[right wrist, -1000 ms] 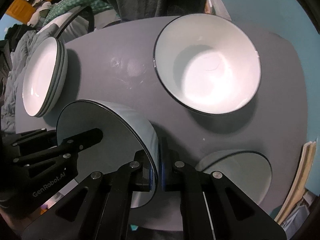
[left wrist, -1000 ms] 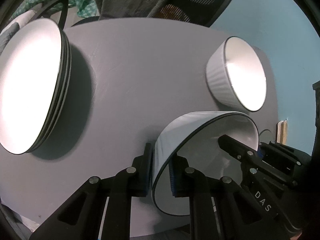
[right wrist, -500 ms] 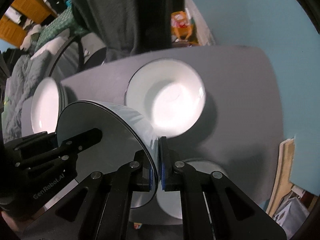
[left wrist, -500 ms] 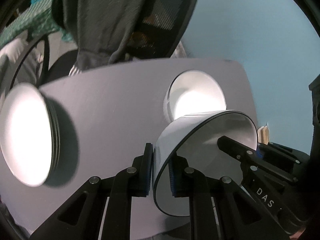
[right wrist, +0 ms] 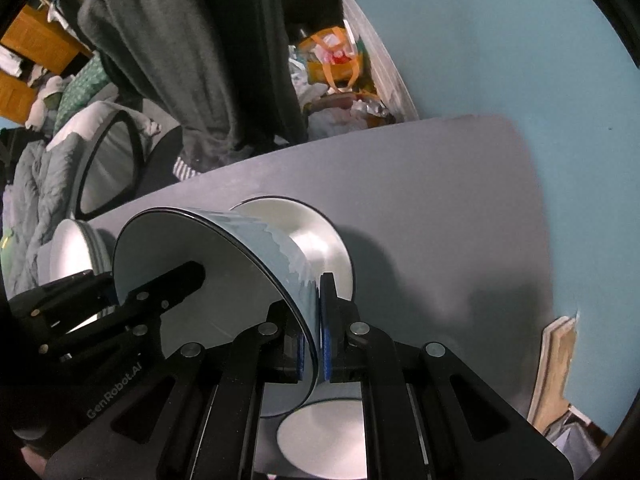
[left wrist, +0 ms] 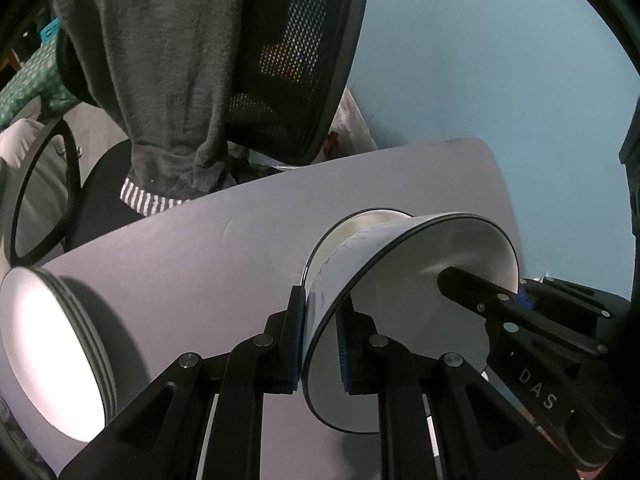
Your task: Organize plates and bowls
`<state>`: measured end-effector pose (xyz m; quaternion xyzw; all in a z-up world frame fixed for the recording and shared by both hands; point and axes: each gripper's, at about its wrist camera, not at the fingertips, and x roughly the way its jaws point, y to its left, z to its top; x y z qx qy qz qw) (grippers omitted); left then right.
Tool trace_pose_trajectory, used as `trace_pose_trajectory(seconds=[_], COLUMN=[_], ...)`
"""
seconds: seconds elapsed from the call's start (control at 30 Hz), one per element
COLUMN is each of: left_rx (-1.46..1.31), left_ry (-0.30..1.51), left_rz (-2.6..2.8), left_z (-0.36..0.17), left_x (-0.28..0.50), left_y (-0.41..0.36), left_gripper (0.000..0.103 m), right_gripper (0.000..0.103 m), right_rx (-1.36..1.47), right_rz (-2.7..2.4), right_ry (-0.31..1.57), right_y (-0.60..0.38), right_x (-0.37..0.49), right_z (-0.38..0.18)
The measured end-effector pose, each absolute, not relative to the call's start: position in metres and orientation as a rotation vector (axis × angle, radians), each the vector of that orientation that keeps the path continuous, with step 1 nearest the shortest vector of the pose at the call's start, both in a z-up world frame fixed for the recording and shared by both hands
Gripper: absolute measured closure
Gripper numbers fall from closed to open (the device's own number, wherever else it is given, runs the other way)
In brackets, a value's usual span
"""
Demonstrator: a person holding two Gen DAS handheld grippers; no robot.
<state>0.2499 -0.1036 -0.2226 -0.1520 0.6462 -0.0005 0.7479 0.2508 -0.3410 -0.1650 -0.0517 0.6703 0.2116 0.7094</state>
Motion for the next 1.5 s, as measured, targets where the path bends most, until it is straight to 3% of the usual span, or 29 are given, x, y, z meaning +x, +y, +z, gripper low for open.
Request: trace_pose_trajectory(seconds=[0.77,0.87,0.93,1.13,1.5], left_rx=[-0.256,-0.279,-0.288,-0.286,-0.268], left_ry=[1.469,1.461,1.454,1.392,1.272], left_rz=[-0.005,0.001,0.011,0.029,0.027], left_z=[-0.232,-0.23,-0.228,-0.208,-0.161], left_x=[0.263,0.26,0.259,0.252,0.227], left_y=[-0.102,-0.099,-0.096,-0.093,-0.092], left_gripper=[0.09,0.087,0.077,0.065,0.047], right_gripper=[0.095,0.075,0.075,0.071,0.046], right_rx=[-0.165,-0.184,-0.193,-0.187,-0.169], right_rz=[0.425,0.41,0.405,0.391,0.388], right_ry=[1.533,1.514,1.501,1.476,1.369], right_y=[-0.347,-0.347,-0.348,-0.352,-0.36], right_x=[0.26,0.26,0.259,0.256,0.243], right_z=[-0.178,-0.174,-0.171,-0.161,-0.121])
